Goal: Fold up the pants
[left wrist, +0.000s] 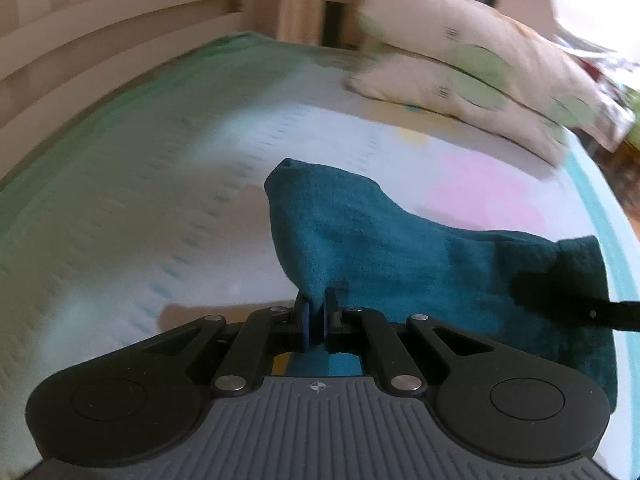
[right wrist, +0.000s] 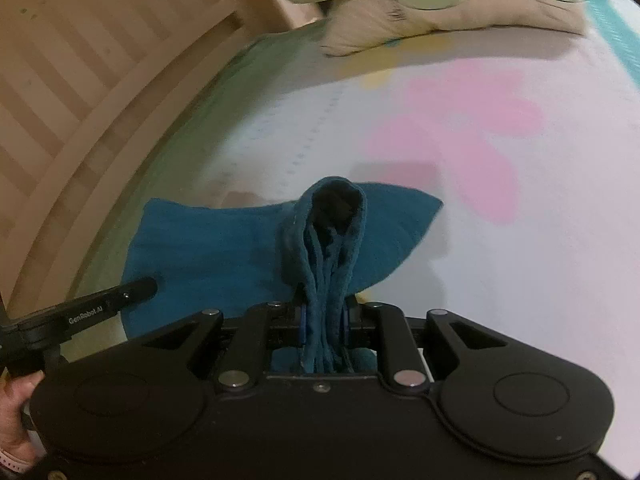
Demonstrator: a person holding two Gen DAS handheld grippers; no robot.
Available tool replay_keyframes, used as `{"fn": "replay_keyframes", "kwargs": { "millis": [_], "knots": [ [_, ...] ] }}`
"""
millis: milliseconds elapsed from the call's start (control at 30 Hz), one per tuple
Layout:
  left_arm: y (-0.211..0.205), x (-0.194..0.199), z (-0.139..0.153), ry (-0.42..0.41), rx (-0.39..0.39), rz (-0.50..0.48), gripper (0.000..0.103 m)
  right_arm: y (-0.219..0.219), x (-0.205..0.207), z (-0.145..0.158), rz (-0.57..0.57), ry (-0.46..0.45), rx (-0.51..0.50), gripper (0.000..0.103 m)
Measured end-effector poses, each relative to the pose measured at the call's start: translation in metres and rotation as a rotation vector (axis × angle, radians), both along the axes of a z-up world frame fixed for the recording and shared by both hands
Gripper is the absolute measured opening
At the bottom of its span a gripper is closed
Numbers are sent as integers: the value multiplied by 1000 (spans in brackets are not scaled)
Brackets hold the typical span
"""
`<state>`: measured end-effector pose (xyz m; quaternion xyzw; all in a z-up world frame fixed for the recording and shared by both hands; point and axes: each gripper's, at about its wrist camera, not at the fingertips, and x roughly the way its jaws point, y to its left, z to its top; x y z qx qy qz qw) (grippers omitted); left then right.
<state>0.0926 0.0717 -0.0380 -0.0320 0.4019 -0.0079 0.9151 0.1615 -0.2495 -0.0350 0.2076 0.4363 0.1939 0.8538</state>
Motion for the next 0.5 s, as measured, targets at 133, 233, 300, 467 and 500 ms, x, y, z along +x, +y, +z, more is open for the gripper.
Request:
{"fn": "replay_keyframes", "kwargs": {
  "millis": [133, 233, 300, 467, 500],
  "knots": [
    [25, 35, -30, 87, 1, 51, 8, 27, 44, -24, 10, 9, -60, 32],
    [36, 44, -60, 167, 36, 127, 10, 38, 65, -47, -30, 84, -184, 50],
    [40, 45, -67, 193, 72, 165, 10, 38, 69, -53, -44, 95, -240, 51],
    [41, 36, -42, 108, 107, 222, 10, 35, 51, -32, -100, -26, -280, 51],
    [39, 31, -36, 82, 107, 222, 10, 34, 47, -26, -105, -59, -277, 51]
  ]
}}
